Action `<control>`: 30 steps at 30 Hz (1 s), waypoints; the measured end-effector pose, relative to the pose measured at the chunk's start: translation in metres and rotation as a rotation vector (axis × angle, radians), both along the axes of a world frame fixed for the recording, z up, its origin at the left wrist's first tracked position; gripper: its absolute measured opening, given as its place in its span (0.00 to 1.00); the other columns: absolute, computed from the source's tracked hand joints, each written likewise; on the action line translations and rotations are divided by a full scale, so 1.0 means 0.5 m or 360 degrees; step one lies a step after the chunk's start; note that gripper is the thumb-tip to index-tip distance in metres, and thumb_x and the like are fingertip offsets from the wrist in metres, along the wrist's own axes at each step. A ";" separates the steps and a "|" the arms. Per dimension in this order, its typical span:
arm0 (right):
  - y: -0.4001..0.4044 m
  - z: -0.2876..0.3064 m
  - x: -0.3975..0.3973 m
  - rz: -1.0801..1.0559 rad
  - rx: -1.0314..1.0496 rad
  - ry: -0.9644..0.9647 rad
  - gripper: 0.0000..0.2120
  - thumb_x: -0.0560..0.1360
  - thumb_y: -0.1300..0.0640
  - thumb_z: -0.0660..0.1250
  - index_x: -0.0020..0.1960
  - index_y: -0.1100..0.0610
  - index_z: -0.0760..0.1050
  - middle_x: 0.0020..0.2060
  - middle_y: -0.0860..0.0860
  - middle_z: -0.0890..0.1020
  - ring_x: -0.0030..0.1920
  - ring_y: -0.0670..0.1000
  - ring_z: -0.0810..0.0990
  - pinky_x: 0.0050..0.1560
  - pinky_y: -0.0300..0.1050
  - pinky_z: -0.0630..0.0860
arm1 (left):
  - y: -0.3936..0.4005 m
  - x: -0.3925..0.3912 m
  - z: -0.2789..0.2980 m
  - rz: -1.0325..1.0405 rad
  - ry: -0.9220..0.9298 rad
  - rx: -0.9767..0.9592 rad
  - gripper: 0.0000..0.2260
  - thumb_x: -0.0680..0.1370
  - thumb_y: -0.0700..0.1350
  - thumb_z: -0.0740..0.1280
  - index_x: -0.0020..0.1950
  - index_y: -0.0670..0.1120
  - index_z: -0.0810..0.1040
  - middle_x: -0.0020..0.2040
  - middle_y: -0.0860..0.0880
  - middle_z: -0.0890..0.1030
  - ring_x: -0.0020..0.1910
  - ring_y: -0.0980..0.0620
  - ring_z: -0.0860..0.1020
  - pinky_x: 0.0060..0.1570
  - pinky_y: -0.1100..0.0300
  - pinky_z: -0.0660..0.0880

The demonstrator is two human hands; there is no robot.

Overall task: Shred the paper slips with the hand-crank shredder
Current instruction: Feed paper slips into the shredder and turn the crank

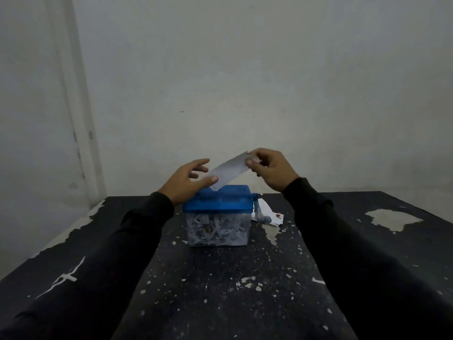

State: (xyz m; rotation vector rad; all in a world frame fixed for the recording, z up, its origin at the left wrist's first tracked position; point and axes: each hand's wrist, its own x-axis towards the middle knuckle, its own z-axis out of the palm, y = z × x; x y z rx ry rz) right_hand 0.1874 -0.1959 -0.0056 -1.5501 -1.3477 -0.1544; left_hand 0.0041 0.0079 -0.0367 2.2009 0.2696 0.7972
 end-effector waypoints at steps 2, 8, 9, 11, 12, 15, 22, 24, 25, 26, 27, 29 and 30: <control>0.023 0.029 -0.016 0.0047 -0.0176 -0.0130 0.05 0.81 0.60 0.67 0.53 0.61 0.80 0.40 0.44 0.80 0.36 0.37 0.76 0.41 0.33 0.72 | -0.010 0.002 0.013 -0.0026 0.0062 0.0093 0.21 0.76 0.58 0.74 0.66 0.51 0.80 0.56 0.54 0.83 0.53 0.54 0.79 0.51 0.58 0.75; 0.083 0.065 -0.052 0.0032 -0.0305 -0.0213 0.09 0.81 0.57 0.68 0.57 0.61 0.79 0.41 0.45 0.79 0.38 0.40 0.76 0.40 0.33 0.71 | 0.001 0.006 0.005 0.0066 -0.0090 -0.0026 0.07 0.79 0.45 0.73 0.49 0.42 0.85 0.45 0.44 0.86 0.44 0.47 0.83 0.44 0.58 0.78; 0.086 0.065 -0.053 0.0011 -0.0295 -0.0181 0.10 0.80 0.56 0.69 0.58 0.60 0.79 0.42 0.46 0.80 0.38 0.41 0.76 0.41 0.35 0.72 | 0.005 0.006 -0.001 0.0108 -0.0130 -0.0061 0.08 0.79 0.45 0.73 0.49 0.41 0.85 0.45 0.44 0.86 0.44 0.46 0.83 0.43 0.59 0.78; 0.084 0.057 -0.053 -0.0053 -0.0271 -0.0132 0.12 0.79 0.53 0.71 0.59 0.58 0.79 0.45 0.48 0.81 0.41 0.41 0.77 0.45 0.39 0.75 | 0.008 0.006 -0.012 0.0162 -0.0202 -0.0169 0.07 0.78 0.45 0.73 0.49 0.42 0.85 0.44 0.46 0.86 0.42 0.49 0.82 0.39 0.65 0.77; 0.079 0.051 -0.051 -0.0104 -0.0266 -0.0124 0.13 0.78 0.51 0.71 0.59 0.57 0.80 0.45 0.48 0.81 0.42 0.42 0.77 0.46 0.41 0.75 | 0.006 0.007 -0.017 0.0159 -0.0245 -0.0233 0.06 0.78 0.44 0.73 0.49 0.42 0.85 0.44 0.48 0.86 0.42 0.51 0.82 0.39 0.67 0.77; 0.046 0.025 -0.040 -0.0319 -0.0411 -0.0157 0.15 0.76 0.44 0.72 0.56 0.54 0.80 0.48 0.49 0.82 0.46 0.45 0.79 0.45 0.40 0.73 | 0.001 0.008 -0.029 0.0142 -0.0379 -0.0327 0.06 0.78 0.42 0.73 0.52 0.41 0.86 0.46 0.49 0.86 0.41 0.59 0.83 0.40 0.69 0.77; -0.020 -0.069 -0.035 -0.0524 -0.0794 0.0006 0.26 0.74 0.31 0.67 0.58 0.52 0.78 0.53 0.51 0.79 0.52 0.52 0.80 0.50 0.48 0.77 | -0.008 0.017 -0.045 0.0164 -0.0463 -0.0267 0.02 0.79 0.42 0.73 0.50 0.44 0.85 0.46 0.51 0.86 0.41 0.61 0.84 0.43 0.67 0.78; -0.030 -0.092 -0.039 -0.0492 -0.0771 0.0092 0.30 0.73 0.29 0.65 0.62 0.51 0.76 0.57 0.52 0.79 0.52 0.52 0.79 0.49 0.46 0.74 | -0.011 0.015 -0.046 0.0170 -0.0459 -0.0229 0.02 0.79 0.42 0.73 0.50 0.44 0.85 0.45 0.51 0.85 0.40 0.63 0.83 0.41 0.68 0.78; -0.033 -0.102 -0.041 -0.0465 -0.0777 0.0117 0.33 0.72 0.27 0.64 0.65 0.51 0.74 0.59 0.52 0.78 0.52 0.52 0.79 0.48 0.45 0.74 | -0.012 0.013 -0.046 0.0178 -0.0458 -0.0210 0.02 0.79 0.42 0.73 0.50 0.44 0.84 0.45 0.52 0.85 0.39 0.64 0.83 0.40 0.69 0.77; -0.035 -0.111 -0.044 -0.0442 -0.0785 0.0134 0.35 0.72 0.27 0.63 0.67 0.51 0.73 0.61 0.52 0.79 0.50 0.51 0.79 0.47 0.45 0.74 | -0.013 0.012 -0.048 0.0187 -0.0458 -0.0185 0.03 0.79 0.42 0.73 0.49 0.43 0.84 0.45 0.52 0.85 0.39 0.64 0.82 0.39 0.69 0.77; -0.036 -0.119 -0.047 -0.0415 -0.0786 0.0167 0.36 0.73 0.27 0.63 0.68 0.52 0.72 0.61 0.53 0.79 0.48 0.51 0.80 0.45 0.46 0.77 | -0.012 0.012 -0.049 0.0196 -0.0467 -0.0164 0.03 0.79 0.42 0.73 0.49 0.43 0.84 0.45 0.51 0.85 0.39 0.63 0.83 0.39 0.69 0.77; -0.036 -0.129 -0.056 -0.0338 -0.0740 0.0346 0.35 0.74 0.30 0.65 0.70 0.54 0.70 0.57 0.55 0.81 0.38 0.49 0.83 0.37 0.47 0.81 | -0.012 0.012 -0.052 0.0199 -0.0480 -0.0129 0.04 0.79 0.43 0.73 0.49 0.42 0.84 0.45 0.49 0.86 0.41 0.59 0.83 0.40 0.67 0.78; -0.036 -0.129 -0.061 -0.0307 -0.0710 0.0457 0.35 0.74 0.32 0.66 0.70 0.55 0.69 0.54 0.56 0.81 0.35 0.50 0.84 0.33 0.47 0.82 | -0.014 0.012 -0.053 0.0200 -0.0477 -0.0107 0.05 0.79 0.43 0.73 0.49 0.41 0.84 0.47 0.48 0.86 0.43 0.57 0.84 0.42 0.65 0.80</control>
